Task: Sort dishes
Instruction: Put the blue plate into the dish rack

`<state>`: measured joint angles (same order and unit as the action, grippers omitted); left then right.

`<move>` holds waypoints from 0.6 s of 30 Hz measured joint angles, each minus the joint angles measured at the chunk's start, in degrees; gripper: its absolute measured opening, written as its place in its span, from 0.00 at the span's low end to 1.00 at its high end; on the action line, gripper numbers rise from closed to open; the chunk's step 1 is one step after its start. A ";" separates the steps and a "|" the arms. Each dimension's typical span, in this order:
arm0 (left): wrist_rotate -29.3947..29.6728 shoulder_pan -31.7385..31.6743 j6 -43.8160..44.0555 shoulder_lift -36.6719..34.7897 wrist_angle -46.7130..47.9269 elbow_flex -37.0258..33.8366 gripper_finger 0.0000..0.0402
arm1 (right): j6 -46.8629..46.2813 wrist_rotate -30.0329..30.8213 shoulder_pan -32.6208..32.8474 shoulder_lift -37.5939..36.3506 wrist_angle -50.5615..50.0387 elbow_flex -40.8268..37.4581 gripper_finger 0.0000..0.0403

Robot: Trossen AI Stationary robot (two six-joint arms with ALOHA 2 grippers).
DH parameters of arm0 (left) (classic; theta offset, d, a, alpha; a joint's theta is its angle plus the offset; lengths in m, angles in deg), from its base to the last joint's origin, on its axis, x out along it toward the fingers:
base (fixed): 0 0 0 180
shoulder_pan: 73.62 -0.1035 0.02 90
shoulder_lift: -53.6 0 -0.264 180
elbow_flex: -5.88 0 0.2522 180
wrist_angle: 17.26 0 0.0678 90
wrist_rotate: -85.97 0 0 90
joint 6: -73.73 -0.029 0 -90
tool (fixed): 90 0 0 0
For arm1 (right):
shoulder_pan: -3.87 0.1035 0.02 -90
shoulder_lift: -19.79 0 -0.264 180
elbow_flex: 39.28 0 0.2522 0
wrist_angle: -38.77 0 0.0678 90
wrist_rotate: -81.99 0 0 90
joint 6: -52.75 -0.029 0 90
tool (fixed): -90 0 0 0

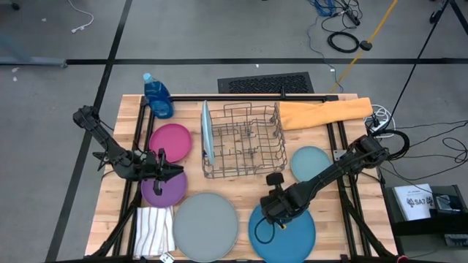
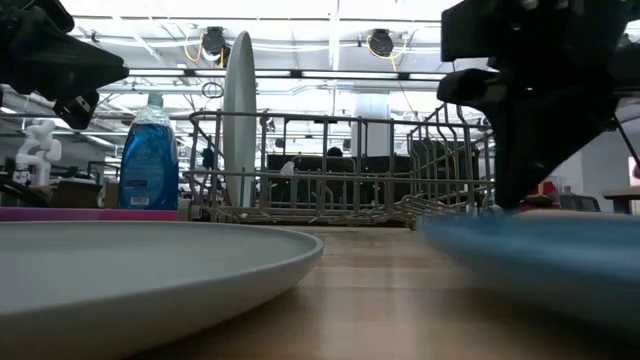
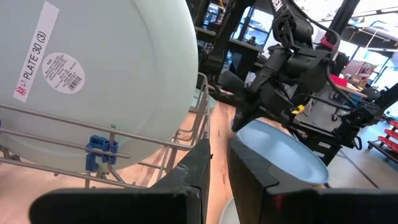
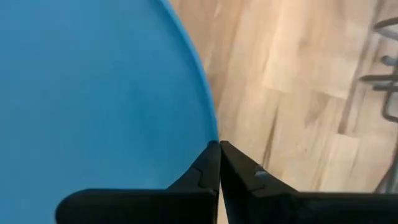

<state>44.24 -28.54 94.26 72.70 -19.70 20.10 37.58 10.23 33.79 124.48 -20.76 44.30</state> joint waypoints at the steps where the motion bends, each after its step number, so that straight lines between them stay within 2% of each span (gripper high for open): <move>1: 0.00 0.00 0.00 -0.01 -0.01 0.01 0.14 | -0.34 0.38 -0.30 0.00 -0.20 0.00 0.00; 4: 0.00 0.00 0.02 0.01 -0.01 -0.01 0.14 | -1.63 2.72 -1.11 -0.02 -0.30 0.00 0.00; 6: 0.00 0.00 0.04 -0.01 -0.01 0.00 0.14 | -2.14 2.24 -1.83 -0.04 -0.32 0.00 0.00; 12: 0.00 0.00 0.09 -0.01 -0.03 0.01 0.14 | -0.38 -7.78 -2.03 -0.07 2.41 0.02 0.00; 15: 0.00 0.00 -0.07 0.00 -0.03 0.00 0.14 | 0.26 -8.92 -1.65 -0.11 3.94 0.02 0.05; 18: 0.00 0.00 -0.09 -0.01 -0.03 -0.01 0.14 | 1.44 -9.53 -2.13 -0.13 5.29 0.02 0.16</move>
<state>44.24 -28.54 94.17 72.69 -19.73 20.09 39.02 0.70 31.66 124.35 -15.46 44.32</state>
